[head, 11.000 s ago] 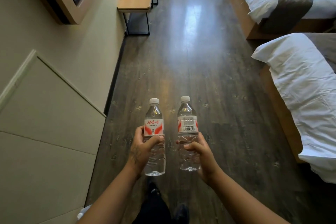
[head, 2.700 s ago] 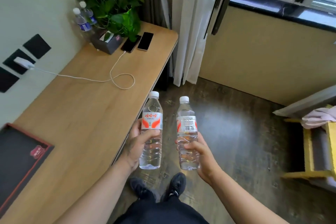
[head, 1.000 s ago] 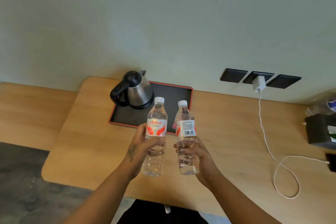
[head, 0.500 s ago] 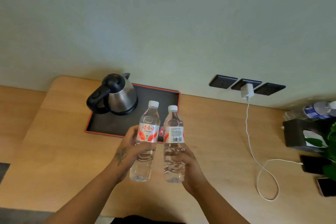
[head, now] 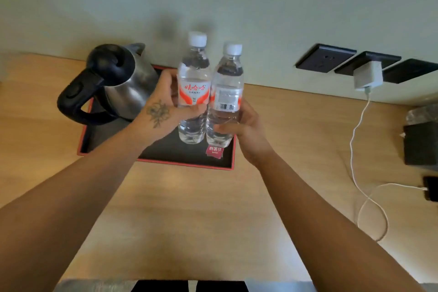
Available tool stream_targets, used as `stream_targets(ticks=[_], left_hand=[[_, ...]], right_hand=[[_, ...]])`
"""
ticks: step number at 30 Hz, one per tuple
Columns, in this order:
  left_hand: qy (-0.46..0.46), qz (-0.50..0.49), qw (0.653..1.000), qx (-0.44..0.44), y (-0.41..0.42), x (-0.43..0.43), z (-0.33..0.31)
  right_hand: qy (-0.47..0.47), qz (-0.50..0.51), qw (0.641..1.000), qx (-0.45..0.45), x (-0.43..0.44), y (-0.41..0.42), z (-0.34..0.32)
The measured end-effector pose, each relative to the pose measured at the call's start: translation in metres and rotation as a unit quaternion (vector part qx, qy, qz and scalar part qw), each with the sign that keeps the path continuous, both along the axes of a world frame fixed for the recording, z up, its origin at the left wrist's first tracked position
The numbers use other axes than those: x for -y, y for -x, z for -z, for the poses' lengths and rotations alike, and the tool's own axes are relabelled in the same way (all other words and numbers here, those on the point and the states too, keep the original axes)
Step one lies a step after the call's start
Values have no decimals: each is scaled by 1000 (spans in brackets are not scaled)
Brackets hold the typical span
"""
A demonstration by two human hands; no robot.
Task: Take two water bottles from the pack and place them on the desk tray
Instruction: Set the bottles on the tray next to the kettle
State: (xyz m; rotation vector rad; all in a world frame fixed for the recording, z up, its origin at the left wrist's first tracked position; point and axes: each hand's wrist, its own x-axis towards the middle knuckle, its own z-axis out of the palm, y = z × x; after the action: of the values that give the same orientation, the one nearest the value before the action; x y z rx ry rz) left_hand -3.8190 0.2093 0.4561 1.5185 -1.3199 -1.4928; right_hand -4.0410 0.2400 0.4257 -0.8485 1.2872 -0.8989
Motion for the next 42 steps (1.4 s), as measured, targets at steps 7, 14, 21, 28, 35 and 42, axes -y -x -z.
stream_targets(ticks=[7,14,21,28,35,42], left_hand=[[93,18,994,55,22,58,21],[112,41,989,86,29,71,41],[130,32,987,87,26,73,43],[132,49,983,115,22,67,38],[226,30,964,133,22,71,-9],[222,51,963,146,20,77,-18]], right_hand=[[55,11,989,-134,75,10,16],[74,-50,965,-246,95,26,20],[87,-73,944,-310,98,21,16],[161,-59,922,-347,82,17,-6],[162,-53,926,-336,77,18,-42],[194,-47,881,-429,85,5,-69]])
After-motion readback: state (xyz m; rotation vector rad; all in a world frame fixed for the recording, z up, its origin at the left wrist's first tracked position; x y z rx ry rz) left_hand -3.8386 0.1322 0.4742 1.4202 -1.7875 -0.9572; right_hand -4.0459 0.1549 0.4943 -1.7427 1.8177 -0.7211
